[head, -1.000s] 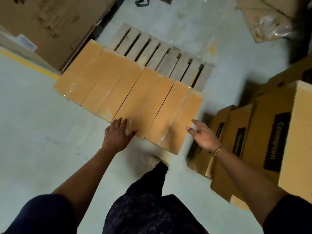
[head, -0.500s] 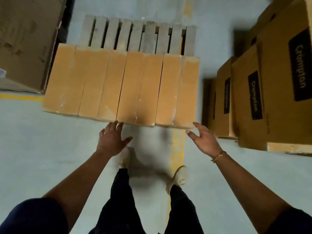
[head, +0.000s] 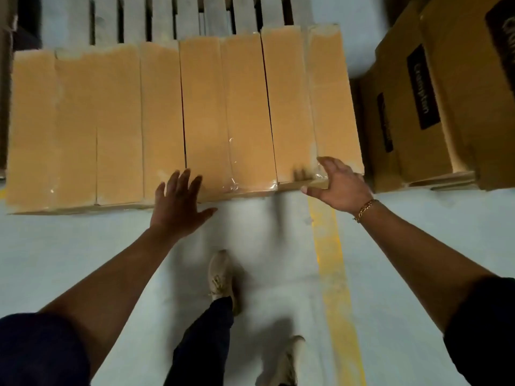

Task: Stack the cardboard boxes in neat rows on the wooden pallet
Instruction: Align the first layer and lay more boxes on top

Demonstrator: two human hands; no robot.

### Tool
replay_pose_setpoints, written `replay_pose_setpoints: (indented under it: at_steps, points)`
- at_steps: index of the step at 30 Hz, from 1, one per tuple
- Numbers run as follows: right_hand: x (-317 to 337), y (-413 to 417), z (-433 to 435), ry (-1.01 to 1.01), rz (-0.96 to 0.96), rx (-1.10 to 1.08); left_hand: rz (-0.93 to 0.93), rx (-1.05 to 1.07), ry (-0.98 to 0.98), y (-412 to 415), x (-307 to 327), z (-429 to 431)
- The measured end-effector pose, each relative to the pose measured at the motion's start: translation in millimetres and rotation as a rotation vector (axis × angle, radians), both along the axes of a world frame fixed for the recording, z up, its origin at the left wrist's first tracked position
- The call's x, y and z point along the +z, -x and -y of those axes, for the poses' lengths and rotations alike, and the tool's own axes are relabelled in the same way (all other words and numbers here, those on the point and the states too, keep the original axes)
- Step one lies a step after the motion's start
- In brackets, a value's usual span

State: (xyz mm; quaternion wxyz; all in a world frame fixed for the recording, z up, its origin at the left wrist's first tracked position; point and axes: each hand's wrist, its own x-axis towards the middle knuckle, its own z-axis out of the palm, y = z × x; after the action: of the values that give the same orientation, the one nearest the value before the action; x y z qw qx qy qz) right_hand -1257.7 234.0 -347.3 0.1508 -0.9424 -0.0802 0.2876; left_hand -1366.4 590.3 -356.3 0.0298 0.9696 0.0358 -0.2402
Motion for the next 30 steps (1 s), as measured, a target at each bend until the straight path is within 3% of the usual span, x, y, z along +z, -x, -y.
replay_pose_setpoints:
  at_steps: [4, 13, 20, 30]
  points:
    - [-71, -20, 5, 0.088, 0.124, 0.108, 0.128, -0.108, 0.026, -18, -70, 18]
    - [-187, -5, -28, 0.078, 0.393, 0.278, 0.186, 0.008, -0.208, -16, -182, -28]
    - [-213, -3, -45, 0.107, 0.498, 0.266, 0.371, -0.007, -0.177, -10, -217, -41]
    - [-217, -6, -48, 0.087, 0.617, 0.234, 0.487, -0.005, -0.197, -13, -226, -46]
